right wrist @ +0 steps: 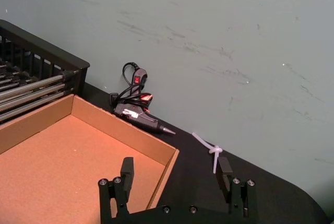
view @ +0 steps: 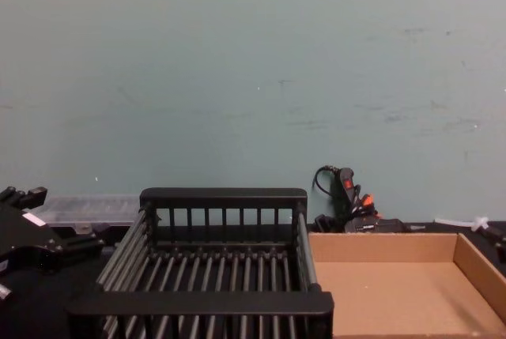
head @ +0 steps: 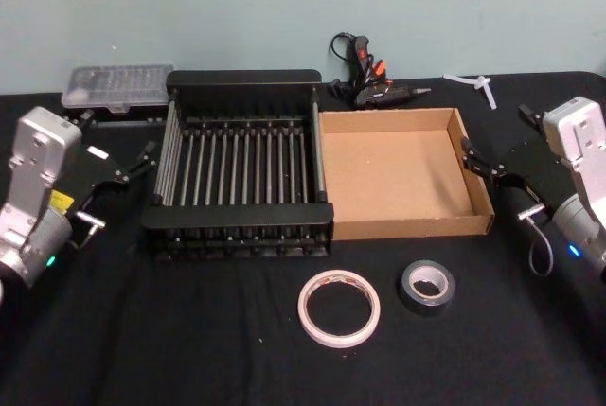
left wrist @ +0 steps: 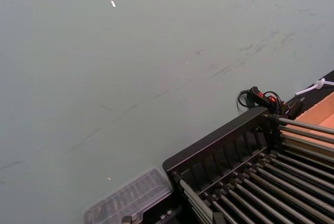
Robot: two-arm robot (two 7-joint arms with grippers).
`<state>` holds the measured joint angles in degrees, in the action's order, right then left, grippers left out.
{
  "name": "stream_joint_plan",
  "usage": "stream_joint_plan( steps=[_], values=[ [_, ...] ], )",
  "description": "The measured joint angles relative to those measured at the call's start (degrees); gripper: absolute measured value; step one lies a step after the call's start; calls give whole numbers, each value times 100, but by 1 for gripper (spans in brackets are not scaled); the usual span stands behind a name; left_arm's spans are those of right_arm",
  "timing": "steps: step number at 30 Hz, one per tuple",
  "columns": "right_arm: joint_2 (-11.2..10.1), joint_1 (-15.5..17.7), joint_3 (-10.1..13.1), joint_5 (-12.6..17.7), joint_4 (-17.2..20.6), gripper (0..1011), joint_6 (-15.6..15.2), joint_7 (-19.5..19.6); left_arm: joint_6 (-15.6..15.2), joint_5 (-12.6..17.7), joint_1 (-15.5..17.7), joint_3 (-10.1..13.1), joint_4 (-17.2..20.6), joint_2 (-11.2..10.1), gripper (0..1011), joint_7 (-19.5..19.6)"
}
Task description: Pick up the white tape and place it into the black box , Pick up the silver tape and place it into the brown box.
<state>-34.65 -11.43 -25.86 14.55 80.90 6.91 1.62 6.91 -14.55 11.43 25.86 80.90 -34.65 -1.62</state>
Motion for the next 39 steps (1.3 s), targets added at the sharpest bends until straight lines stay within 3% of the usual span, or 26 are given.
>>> stream_joint_plan(
  steps=[10,25,33,39],
  values=[
    [3,2,4,-1,0,1002,0,-4,0,0,0,0,0,0,1001,0],
    [90,156,279,9,121,1002,19,-215,0,0,0,0,0,0,1001,0],
    [84,360,479,129,416,1002,-80,-305,0,0,0,0,0,0,1001,0],
    [29,646,671,294,852,1002,-306,-409,0,0,0,0,0,0,1001,0]
  ],
)
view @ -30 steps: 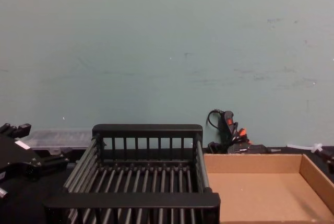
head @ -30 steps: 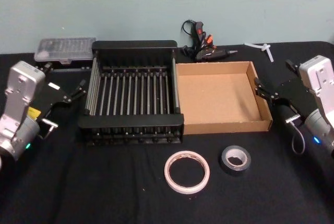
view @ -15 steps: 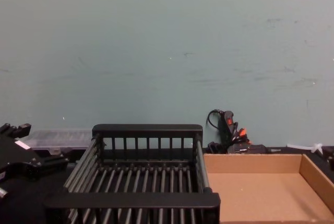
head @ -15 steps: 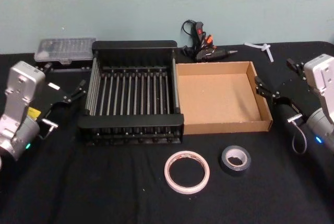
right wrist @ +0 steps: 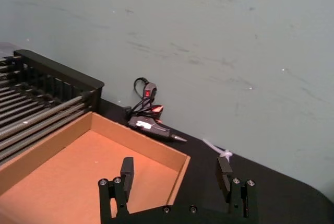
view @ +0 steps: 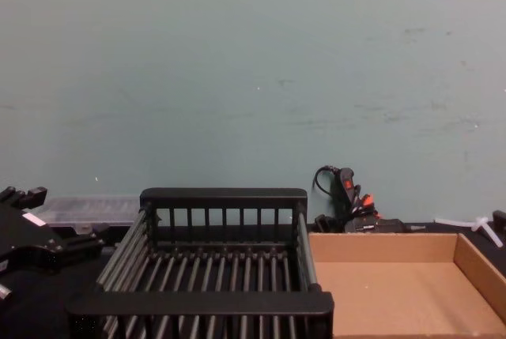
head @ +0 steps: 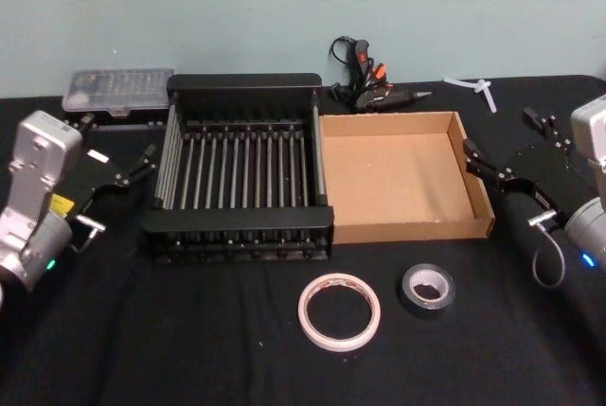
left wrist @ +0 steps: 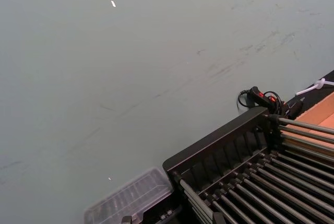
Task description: Pick up the white tape and place it into the black box , Pick up the silver tape and place it into the brown box.
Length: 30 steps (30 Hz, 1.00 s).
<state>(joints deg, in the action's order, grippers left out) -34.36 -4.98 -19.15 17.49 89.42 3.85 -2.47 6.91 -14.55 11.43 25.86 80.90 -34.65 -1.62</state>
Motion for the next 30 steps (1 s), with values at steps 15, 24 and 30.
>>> stream_joint_plan(
  steps=[15,24,30],
  values=[
    [-204,822,406,364,1218,1002,-948,-177,0,0,0,0,0,0,1001,0],
    [-242,1263,534,461,1573,1002,-1331,-307,0,0,0,0,0,0,1001,0],
    [-239,1536,583,475,1727,1002,-1518,-372,0,0,0,0,0,0,1002,0]
  ],
)
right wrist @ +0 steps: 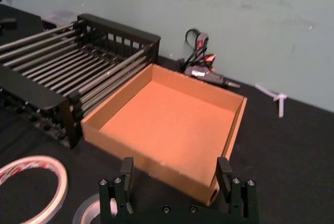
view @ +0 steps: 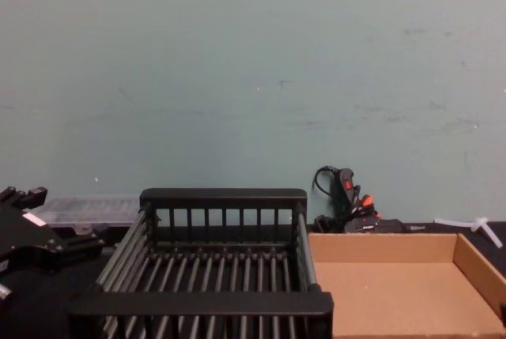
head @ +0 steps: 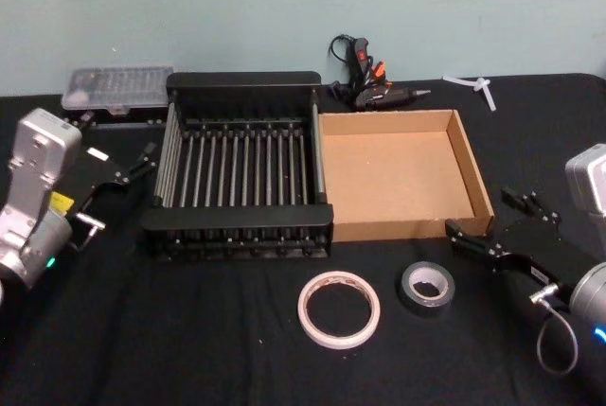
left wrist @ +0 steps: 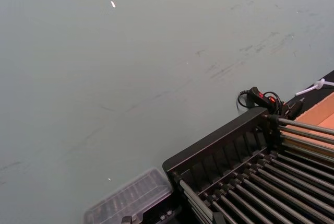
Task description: Pick up the white tape and place it into the black box , Pick up the silver tape and place it into the brown box.
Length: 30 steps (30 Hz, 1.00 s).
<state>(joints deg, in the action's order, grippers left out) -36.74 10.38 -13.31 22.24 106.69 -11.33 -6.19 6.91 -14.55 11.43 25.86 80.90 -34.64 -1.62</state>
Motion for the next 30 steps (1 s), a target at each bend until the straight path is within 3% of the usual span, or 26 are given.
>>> stream_joint_plan(
  steps=[13,30],
  values=[
    [170,233,9,-113,-4,1002,-278,-71,0,0,0,0,0,0,1001,0],
    [432,101,-59,-364,-281,1002,-510,-286,0,0,0,0,0,0,1001,0]
  ],
)
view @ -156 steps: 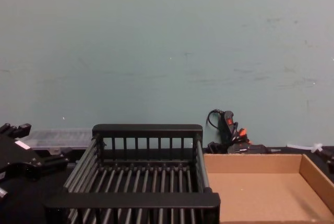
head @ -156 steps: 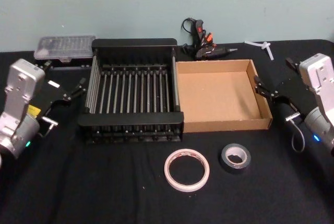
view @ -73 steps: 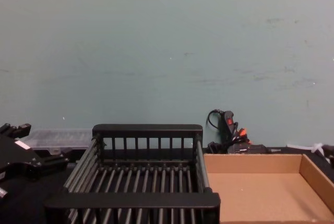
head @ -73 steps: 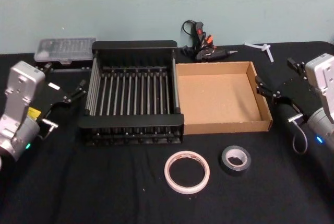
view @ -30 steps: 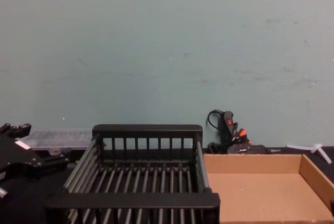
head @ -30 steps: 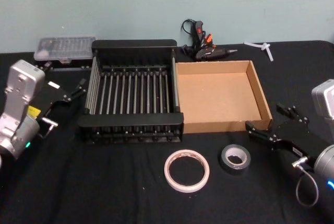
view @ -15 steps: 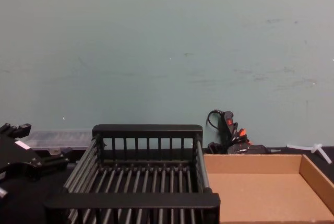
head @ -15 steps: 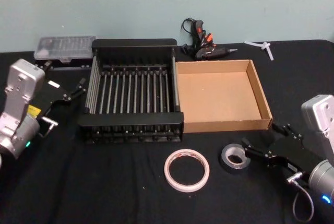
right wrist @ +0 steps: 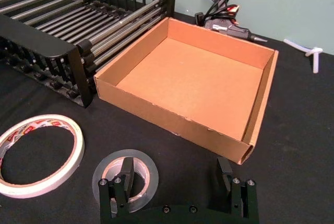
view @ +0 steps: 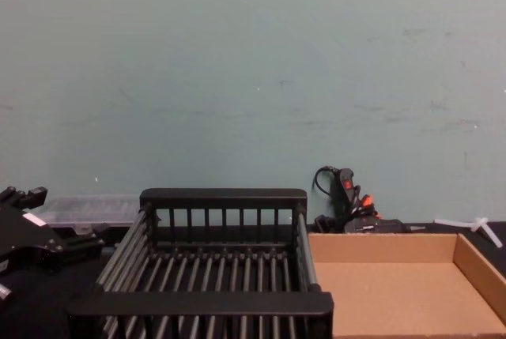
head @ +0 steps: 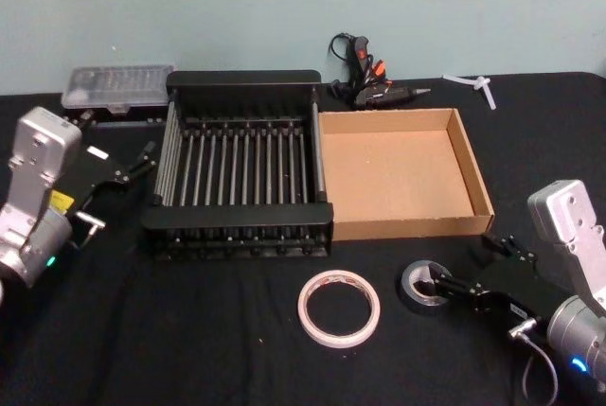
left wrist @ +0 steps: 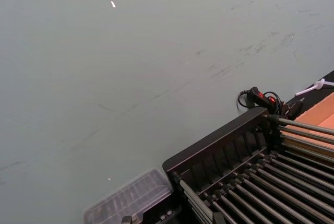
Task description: Pick up the white tape and place it into the black box , Pick up the silver tape and place it into the brown box.
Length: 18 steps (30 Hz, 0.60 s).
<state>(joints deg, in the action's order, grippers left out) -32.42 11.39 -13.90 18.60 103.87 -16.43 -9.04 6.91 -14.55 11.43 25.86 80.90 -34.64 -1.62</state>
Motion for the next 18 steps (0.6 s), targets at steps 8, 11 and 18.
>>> stream_joint_plan(
  steps=[8,11,18],
  values=[
    [104,-104,-20,-119,-130,1002,-61,-118,0,0,0,0,0,0,1001,0],
    [144,-132,-21,-158,-168,1002,-90,-160,0,0,0,0,0,0,1002,0],
    [249,-153,8,-248,-227,1002,-155,-237,0,0,0,0,0,0,1001,0]
  ],
)
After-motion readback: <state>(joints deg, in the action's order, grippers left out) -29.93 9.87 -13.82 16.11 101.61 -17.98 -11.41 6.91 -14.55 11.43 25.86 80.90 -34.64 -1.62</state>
